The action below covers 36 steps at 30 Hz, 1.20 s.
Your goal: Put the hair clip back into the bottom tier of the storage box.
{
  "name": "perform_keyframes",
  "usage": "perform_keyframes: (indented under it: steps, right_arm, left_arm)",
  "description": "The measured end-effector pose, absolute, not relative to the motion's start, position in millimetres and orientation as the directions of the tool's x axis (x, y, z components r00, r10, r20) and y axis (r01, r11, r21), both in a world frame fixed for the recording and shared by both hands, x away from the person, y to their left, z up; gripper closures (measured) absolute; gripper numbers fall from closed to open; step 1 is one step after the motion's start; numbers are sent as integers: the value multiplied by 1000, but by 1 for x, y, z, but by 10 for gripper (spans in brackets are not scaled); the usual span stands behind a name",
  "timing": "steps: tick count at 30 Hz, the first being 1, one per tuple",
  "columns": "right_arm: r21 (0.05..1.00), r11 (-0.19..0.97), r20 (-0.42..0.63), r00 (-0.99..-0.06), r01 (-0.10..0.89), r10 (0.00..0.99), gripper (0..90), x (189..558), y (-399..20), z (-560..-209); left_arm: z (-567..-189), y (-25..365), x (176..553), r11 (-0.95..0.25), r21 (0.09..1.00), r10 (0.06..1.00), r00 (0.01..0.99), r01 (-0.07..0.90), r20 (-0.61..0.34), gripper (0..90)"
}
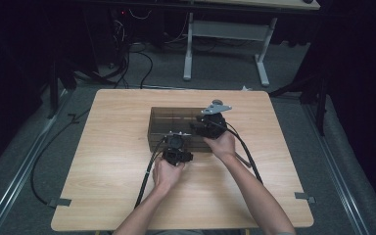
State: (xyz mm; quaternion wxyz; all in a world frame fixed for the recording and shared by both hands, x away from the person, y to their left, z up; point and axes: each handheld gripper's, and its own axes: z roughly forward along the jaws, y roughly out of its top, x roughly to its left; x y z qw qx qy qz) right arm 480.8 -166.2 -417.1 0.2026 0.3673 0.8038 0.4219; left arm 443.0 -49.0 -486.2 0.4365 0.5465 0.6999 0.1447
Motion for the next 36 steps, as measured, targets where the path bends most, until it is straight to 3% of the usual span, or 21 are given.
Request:
perform_keyframes:
  steps: [9,36]
  right_arm:
    - [831,372,-20,-645,415,764,570,480,-166,-418]
    - [816,381,-22,-635,434,772,573,481,-163,-415]
  left_arm:
    - [-485,-48,445,365,680,895,-40,636,-443,531]
    - [-485,-49,451,464,629,858,-139,624,-495,551]
